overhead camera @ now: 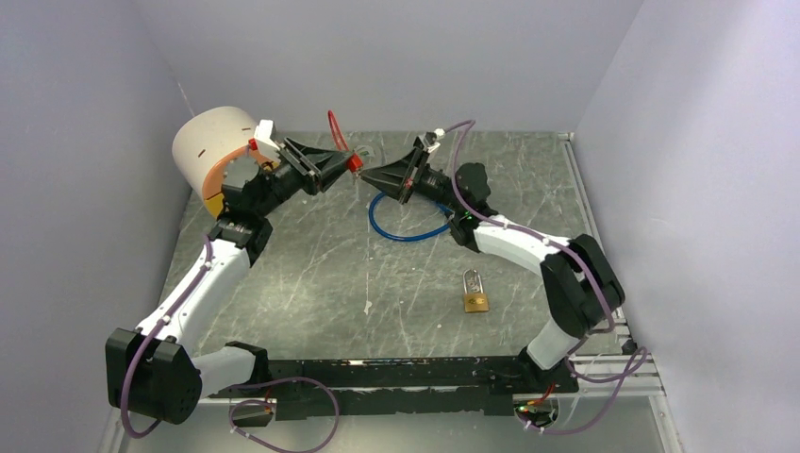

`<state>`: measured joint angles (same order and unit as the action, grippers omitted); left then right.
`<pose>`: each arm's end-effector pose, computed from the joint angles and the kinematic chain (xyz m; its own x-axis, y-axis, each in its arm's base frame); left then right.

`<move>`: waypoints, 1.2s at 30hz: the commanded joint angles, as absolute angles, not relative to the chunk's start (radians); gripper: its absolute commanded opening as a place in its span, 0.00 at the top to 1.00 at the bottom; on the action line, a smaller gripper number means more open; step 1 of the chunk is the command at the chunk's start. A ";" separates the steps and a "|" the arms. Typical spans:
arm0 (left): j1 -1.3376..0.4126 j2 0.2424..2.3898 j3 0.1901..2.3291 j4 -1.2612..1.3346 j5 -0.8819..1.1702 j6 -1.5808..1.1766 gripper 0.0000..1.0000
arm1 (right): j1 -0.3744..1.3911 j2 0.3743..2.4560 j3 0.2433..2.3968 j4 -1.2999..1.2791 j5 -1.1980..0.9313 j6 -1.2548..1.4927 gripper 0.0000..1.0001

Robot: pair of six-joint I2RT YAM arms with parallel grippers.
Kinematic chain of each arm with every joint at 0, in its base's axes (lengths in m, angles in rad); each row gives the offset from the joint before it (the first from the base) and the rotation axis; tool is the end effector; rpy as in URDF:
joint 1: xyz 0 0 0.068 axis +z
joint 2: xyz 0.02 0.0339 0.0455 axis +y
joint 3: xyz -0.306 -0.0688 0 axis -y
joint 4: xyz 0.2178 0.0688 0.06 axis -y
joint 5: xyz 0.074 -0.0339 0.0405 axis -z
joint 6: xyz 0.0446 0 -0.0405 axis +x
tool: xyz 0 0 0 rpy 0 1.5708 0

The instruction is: Unlock with the key

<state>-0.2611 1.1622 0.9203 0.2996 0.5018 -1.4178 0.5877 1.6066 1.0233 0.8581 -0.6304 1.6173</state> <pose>0.2236 -0.0819 0.4069 -0.6737 -0.7169 -0.1796 0.1603 0.0955 -0.9824 0.2781 0.2169 0.3793 -0.9295 0.3503 -0.1150 -0.1828 -0.1669 0.9689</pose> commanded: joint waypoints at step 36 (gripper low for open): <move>-0.266 1.060 1.121 0.101 0.604 -0.324 0.97 | 0.738 1.547 1.784 -0.371 -0.149 0.440 0.26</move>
